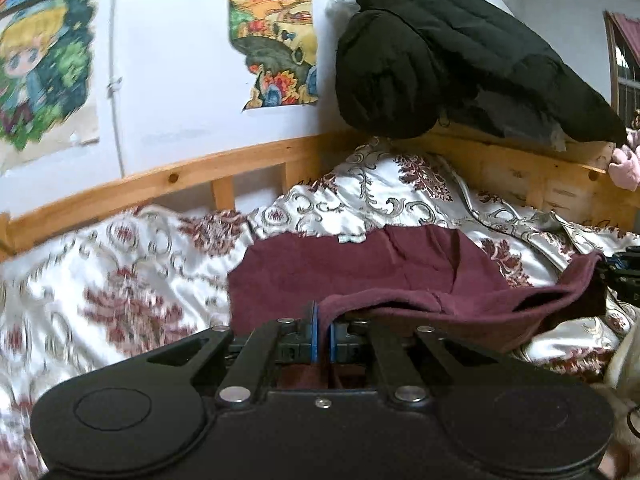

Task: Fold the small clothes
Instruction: 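Lay the held hem over the collar and open both grippers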

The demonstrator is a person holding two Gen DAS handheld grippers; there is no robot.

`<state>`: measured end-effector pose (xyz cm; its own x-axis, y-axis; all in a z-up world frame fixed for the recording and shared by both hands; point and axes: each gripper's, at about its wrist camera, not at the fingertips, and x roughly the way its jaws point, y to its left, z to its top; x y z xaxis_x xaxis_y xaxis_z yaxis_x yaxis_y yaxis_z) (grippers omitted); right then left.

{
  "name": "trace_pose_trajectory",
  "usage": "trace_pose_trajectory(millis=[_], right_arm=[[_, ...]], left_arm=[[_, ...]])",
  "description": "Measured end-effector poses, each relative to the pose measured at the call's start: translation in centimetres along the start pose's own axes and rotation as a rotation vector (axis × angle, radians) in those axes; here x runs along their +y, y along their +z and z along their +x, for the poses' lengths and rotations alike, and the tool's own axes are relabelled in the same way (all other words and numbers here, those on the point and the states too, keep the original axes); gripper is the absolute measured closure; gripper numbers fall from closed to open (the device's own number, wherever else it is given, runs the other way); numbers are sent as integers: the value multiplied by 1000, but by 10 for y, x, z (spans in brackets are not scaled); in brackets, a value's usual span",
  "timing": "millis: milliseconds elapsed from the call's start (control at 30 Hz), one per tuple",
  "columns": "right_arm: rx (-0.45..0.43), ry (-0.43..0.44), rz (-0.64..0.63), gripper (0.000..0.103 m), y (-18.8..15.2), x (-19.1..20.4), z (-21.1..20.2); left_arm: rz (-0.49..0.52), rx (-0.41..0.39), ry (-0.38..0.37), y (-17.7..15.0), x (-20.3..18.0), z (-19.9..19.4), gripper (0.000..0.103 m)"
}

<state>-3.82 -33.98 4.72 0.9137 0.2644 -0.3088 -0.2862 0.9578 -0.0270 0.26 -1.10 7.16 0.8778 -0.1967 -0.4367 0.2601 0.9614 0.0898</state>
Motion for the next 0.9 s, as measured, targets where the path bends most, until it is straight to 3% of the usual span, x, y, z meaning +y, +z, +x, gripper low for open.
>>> trace_pose_trajectory(millis=[100,300,433,600,733,767,833,867,900], right_arm=[[-23,13,4,97,15,-16,29],[-63,-9,11,97,41,-38,117],[-47,-43,88,96,52,-58,186],[14,-68,170,96,40,-87,261],[87,-30,220,95,17,-108,295],[109,-6,229,91,11,-113,301],[136,33,250,71,2,-123,307],[146,49,275,51,-2,-129,308],[145,60,303,43,-3,-135,307]], left_arm=[[32,41,-2,32,3,24,98],[176,205,50,92,9,105,98],[161,235,89,119,32,172,98],[123,283,112,123,52,263,98],[124,346,116,112,50,320,97],[101,359,113,108,53,331,97],[51,385,120,103,60,348,97],[18,393,123,100,64,354,97],[-19,401,119,97,68,360,97]])
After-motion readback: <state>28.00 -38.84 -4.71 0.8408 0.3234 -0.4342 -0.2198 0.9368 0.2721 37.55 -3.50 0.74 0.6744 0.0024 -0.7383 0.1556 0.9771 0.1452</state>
